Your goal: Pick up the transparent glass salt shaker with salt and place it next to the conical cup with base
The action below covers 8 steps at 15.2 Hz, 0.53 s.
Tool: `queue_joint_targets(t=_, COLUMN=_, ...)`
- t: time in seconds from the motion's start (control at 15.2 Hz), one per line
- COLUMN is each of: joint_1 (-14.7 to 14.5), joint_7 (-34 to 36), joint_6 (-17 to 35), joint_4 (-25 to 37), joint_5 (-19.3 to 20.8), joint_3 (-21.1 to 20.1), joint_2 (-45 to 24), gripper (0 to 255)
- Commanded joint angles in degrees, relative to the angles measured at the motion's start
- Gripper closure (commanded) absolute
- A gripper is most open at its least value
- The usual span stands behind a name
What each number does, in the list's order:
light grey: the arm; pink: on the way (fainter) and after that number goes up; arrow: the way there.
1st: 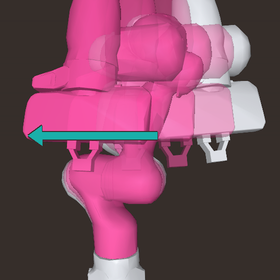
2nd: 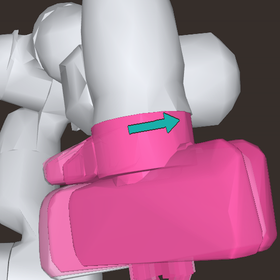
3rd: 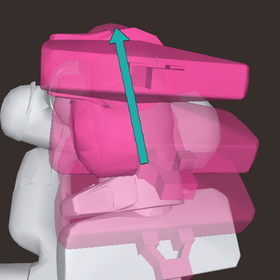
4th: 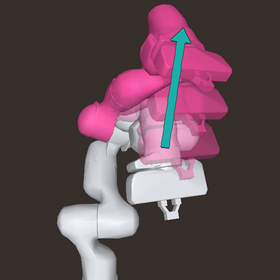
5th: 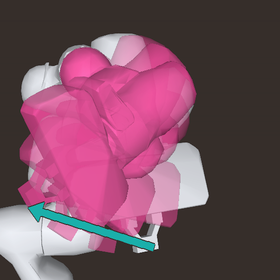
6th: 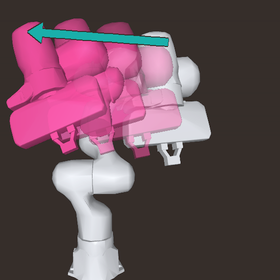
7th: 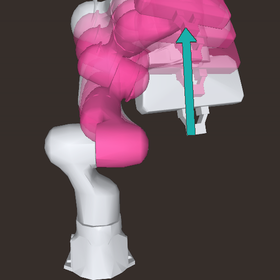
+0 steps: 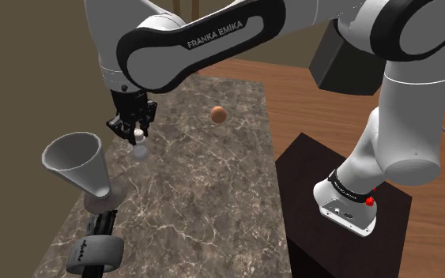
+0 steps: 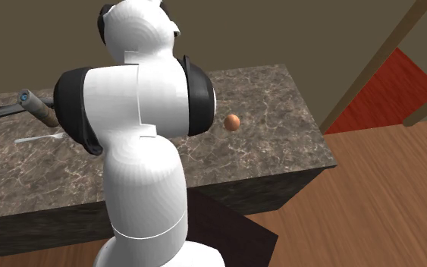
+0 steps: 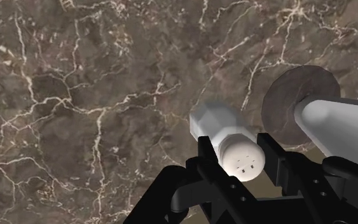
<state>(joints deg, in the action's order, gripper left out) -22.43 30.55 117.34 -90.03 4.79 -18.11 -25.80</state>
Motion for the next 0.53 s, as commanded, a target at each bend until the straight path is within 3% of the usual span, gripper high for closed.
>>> queue_joint_targets(t=0.0, joint_1=0.0, joint_7=0.0, joint_6=1.4, joint_4=-0.9, joint_5=0.2, joint_3=0.1, joint_2=-0.5, gripper=255)
queue_joint_targets(t=0.46, joint_1=-0.2, joint_7=0.3, joint_6=5.9, joint_4=-3.4, joint_5=0.8, joint_3=0.5, joint_2=-2.6, gripper=255)
